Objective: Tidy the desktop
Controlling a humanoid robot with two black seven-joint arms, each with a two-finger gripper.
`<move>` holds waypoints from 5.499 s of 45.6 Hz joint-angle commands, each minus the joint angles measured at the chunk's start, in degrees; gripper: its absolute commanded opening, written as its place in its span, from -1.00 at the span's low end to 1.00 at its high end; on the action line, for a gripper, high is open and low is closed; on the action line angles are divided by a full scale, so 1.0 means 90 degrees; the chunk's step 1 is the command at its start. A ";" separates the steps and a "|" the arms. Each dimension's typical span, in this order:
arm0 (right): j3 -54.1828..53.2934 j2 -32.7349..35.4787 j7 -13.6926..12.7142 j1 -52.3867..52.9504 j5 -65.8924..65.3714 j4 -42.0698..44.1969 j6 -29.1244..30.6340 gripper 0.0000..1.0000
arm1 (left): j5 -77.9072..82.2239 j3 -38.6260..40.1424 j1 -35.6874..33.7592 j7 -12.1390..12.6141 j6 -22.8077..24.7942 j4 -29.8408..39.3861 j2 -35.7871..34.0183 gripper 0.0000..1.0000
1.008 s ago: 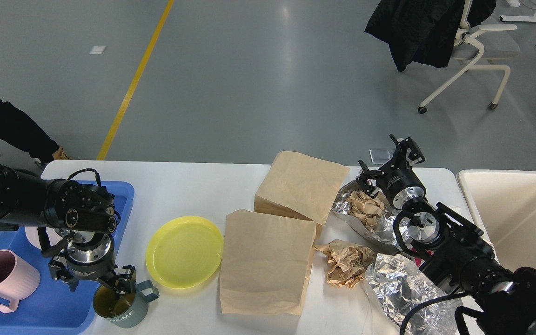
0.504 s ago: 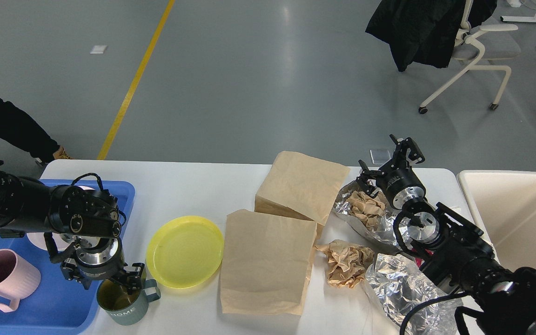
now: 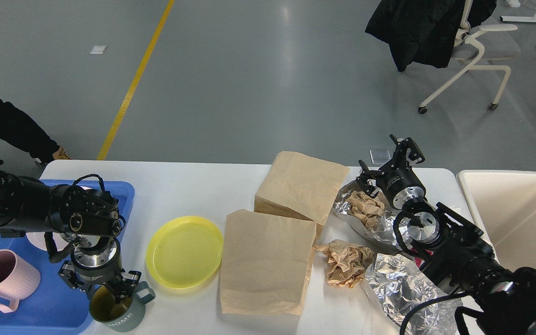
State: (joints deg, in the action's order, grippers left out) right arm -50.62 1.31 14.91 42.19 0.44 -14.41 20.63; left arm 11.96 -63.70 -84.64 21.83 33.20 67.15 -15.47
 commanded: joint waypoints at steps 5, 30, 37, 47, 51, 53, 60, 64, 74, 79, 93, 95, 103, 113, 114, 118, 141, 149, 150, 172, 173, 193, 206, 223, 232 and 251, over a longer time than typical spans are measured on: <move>0.0000 0.0001 -0.0007 0.0000 0.0000 0.0000 0.0003 1.00 | -0.0011 -0.0002 0.0010 0.0085 -0.0007 -0.0009 0.0001 -1.00; 0.0000 0.0001 -0.0007 0.0000 0.0000 0.0000 0.0003 1.00 | -0.0020 0.0017 -0.0117 0.0085 -0.0124 -0.0009 -0.0068 -1.00; 0.0000 0.0001 0.0003 0.0000 0.0000 0.0000 -0.0007 1.00 | -0.0020 0.0007 -0.0478 0.0065 0.0217 0.0079 -0.0360 -1.00; 0.0000 0.0001 0.0003 0.0000 0.0000 0.0000 0.0003 1.00 | -0.0040 -0.0002 -0.1054 0.0016 0.0754 0.0079 -0.0800 -1.00; 0.0000 0.0001 -0.0006 0.0000 0.0000 0.0000 -0.0007 1.00 | -0.0050 -0.0022 -0.1298 0.0016 0.0998 0.0098 -0.0936 -1.00; 0.0000 0.0001 0.0003 0.0000 0.0000 0.0000 0.0003 1.00 | -0.0050 -0.0022 -0.1493 0.0016 0.1183 0.0098 -0.1034 -1.00; 0.0000 0.0001 0.0003 0.0000 0.0000 0.0000 -0.0007 1.00 | -0.0323 -0.0158 -0.2498 0.0016 0.2326 0.0098 -0.1668 -1.00; 0.0000 0.0001 -0.0007 0.0000 0.0000 0.0000 0.0003 1.00 | -0.0362 -0.0334 -0.3065 -0.0023 0.2423 0.0098 -0.2001 -1.00; 0.0000 0.0001 -0.0007 0.0000 0.0000 0.0000 -0.0007 1.00 | -0.0372 -0.1476 -0.4344 -0.0979 0.2423 0.0098 -0.2040 -1.00; 0.0000 0.0001 0.0003 0.0000 0.0000 0.0000 0.0003 1.00 | -0.0362 -0.1614 -0.4521 -0.1146 0.2423 0.0088 -0.2040 -1.00; 0.0000 0.0001 0.0003 0.0000 0.0000 0.0000 0.0003 1.00 | -0.0352 -0.1760 -0.4668 -0.1146 0.2423 0.0088 -0.2128 -1.00; 0.0000 0.0001 0.0003 0.0000 0.0000 0.0000 0.0003 1.00 | -0.0352 -0.1867 -0.4668 -0.1127 0.2423 0.0079 -0.2138 -1.00; 0.0000 0.0001 -0.0006 0.0000 0.0000 0.0000 0.0003 1.00 | -0.0216 -0.1936 -0.4259 -0.1097 0.2423 0.0079 -0.2303 -1.00; 0.0000 0.0001 -0.0006 0.0000 0.0000 0.0000 0.0003 1.00 | -0.0050 -0.1799 -0.3019 -0.1117 0.2423 -0.0126 -0.2617 -1.00; 0.0000 0.0001 -0.0007 0.0000 0.0000 0.0000 -0.0007 1.00 | -0.0050 -0.1770 -0.2872 -0.1117 0.2423 -0.0165 -0.2617 -1.00; 0.0000 0.0001 0.0003 0.0000 0.0000 0.0000 0.0003 1.00 | -0.0030 -0.1526 -0.2355 -0.1107 0.2423 -0.0399 -0.2617 -1.00; 0.0000 0.0001 0.0003 0.0000 0.0000 0.0000 0.0003 1.00 | -0.0020 -0.0491 -0.0381 -0.1029 0.2423 -0.2158 -0.2119 -1.00; 0.0000 0.0001 0.0003 0.0000 0.0000 0.0000 0.0003 1.00 | -0.0020 -0.0344 -0.0127 -0.1029 0.2308 -0.2168 -0.1914 -1.00; 0.0000 0.0001 -0.0006 0.0000 0.0000 0.0000 0.0003 1.00 | -0.0020 -0.0344 -0.0088 -0.1019 0.2269 -0.2168 -0.1875 -1.00; 0.0000 0.0001 0.0003 0.0000 0.0000 0.0000 -0.0007 1.00 | -0.0030 -0.0168 0.0645 -0.0863 0.1907 -0.2636 -0.1503 -1.00; 0.0000 0.0001 -0.0006 0.0000 0.0000 0.0000 0.0003 1.00 | -0.0020 -0.0159 0.0645 -0.0863 0.1897 -0.2636 -0.1494 -1.00; 0.0000 0.0001 0.0003 0.0000 0.0000 0.0000 0.0003 1.00 | -0.0020 -0.0129 0.0947 -0.0853 0.1487 -0.2636 -0.1376 -1.00; 0.0000 0.0001 0.0003 0.0000 0.0000 0.0000 0.0003 1.00 | -0.0040 -0.0071 0.0860 -0.0873 0.1487 -0.2636 -0.1376 -0.01; 0.0000 0.0001 0.0003 0.0000 0.0000 0.0000 0.0003 1.00 | -0.0020 -0.0149 0.0557 -0.0863 0.1838 -0.2558 -0.1493 0.57; 0.0000 0.0001 0.0003 0.0000 0.0000 0.0000 0.0003 1.00 | -0.0020 -0.0207 -0.0165 -0.0863 0.2423 -0.2510 -0.1825 0.64; 0.0000 0.0001 0.0003 0.0000 0.0000 0.0000 0.0003 1.00 | -0.0167 -0.0939 -0.3348 -0.1009 0.2423 -0.1446 -0.2275 0.63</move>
State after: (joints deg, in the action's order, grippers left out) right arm -50.63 1.32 14.91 42.19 0.44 -14.41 20.63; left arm 11.28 -69.57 -107.47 12.99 55.00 49.51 -36.44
